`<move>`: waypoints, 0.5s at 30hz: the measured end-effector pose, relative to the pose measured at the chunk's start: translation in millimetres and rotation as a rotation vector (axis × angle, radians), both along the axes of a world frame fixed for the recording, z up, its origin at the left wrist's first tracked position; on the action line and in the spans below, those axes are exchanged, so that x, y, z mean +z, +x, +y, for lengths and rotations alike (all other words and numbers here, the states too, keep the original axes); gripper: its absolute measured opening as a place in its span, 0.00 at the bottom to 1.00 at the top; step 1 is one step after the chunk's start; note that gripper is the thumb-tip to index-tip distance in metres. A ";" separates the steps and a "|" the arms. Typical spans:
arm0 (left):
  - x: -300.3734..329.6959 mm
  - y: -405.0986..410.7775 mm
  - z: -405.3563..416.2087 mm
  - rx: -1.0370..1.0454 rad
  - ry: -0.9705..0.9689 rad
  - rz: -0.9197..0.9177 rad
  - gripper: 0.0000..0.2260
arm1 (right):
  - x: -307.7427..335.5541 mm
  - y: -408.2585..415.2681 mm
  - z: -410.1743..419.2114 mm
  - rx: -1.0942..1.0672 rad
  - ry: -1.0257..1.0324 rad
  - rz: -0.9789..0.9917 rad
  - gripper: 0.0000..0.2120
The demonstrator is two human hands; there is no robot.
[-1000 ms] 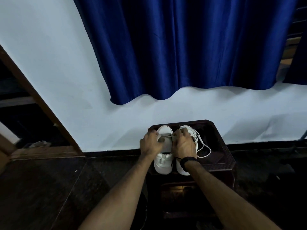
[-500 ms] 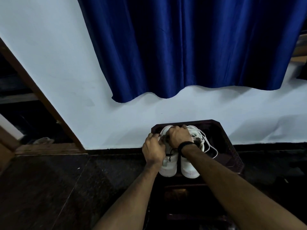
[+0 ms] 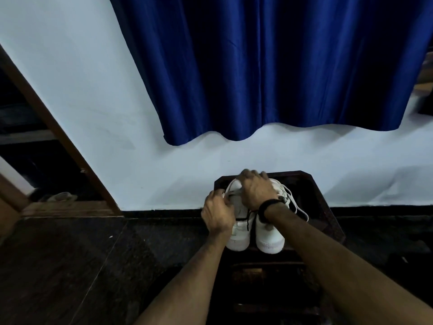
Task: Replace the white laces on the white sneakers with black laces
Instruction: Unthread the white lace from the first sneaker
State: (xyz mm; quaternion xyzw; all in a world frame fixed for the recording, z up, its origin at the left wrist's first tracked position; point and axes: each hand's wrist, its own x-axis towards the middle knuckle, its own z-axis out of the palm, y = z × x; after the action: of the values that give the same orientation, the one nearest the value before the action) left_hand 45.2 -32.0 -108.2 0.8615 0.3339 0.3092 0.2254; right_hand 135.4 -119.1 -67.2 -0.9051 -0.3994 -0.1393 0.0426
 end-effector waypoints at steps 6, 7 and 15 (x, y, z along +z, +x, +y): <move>-2.1 0.7 2.0 -0.008 0.009 0.022 0.10 | -4.2 -1.2 18.5 0.058 -0.073 0.038 0.12; -1.8 0.6 1.9 0.000 0.009 0.020 0.10 | -2.6 -2.5 15.9 0.010 0.022 0.092 0.12; -1.2 1.2 -2.7 0.031 0.026 -0.001 0.10 | 2.1 9.0 -9.7 -0.455 0.666 0.380 0.11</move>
State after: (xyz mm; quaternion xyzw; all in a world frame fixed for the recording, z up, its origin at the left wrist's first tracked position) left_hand 46.4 -34.7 -109.4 0.8588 0.3430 0.3176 0.2094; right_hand 144.4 -128.8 -65.1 -0.9163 -0.1084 -0.0973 0.3730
